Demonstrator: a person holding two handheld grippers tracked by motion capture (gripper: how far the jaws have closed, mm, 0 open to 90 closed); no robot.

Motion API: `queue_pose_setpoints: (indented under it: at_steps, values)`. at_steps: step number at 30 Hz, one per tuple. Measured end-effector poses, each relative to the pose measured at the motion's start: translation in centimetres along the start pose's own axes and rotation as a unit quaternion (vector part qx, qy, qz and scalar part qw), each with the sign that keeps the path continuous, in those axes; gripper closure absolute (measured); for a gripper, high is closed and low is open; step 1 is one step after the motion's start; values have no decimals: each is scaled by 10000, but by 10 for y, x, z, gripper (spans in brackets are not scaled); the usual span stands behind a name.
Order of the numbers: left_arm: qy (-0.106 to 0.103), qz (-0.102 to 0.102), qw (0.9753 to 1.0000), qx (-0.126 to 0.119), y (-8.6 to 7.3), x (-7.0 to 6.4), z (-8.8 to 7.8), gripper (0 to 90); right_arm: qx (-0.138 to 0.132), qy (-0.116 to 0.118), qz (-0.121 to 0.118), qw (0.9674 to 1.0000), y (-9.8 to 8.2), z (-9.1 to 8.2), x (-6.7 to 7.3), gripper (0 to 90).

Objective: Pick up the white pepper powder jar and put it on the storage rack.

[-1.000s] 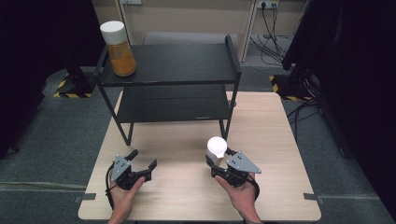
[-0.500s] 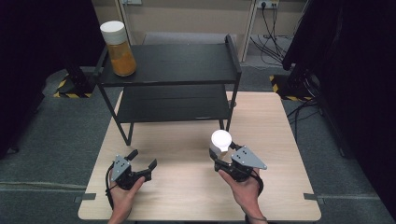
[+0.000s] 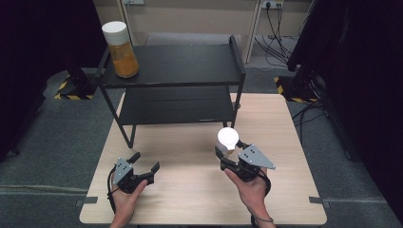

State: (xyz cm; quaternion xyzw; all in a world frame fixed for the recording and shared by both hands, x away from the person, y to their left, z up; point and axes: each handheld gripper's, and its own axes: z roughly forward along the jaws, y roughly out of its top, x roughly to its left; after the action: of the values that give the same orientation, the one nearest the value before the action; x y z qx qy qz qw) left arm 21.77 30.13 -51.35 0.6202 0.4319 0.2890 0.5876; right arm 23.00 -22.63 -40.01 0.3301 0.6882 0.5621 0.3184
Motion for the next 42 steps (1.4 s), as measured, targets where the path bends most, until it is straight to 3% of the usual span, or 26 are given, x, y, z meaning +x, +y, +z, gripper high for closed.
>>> queue_pose_setpoints:
  at_steps: [29,42]
  values:
    - [2,23,10000,7,0,0,0,74,-301,-67,-70,9995,27,2,-1,306]
    - [5,36,10000,8,0,-1,0,74,-465,-88,-111,9988,48,2,-4,306]
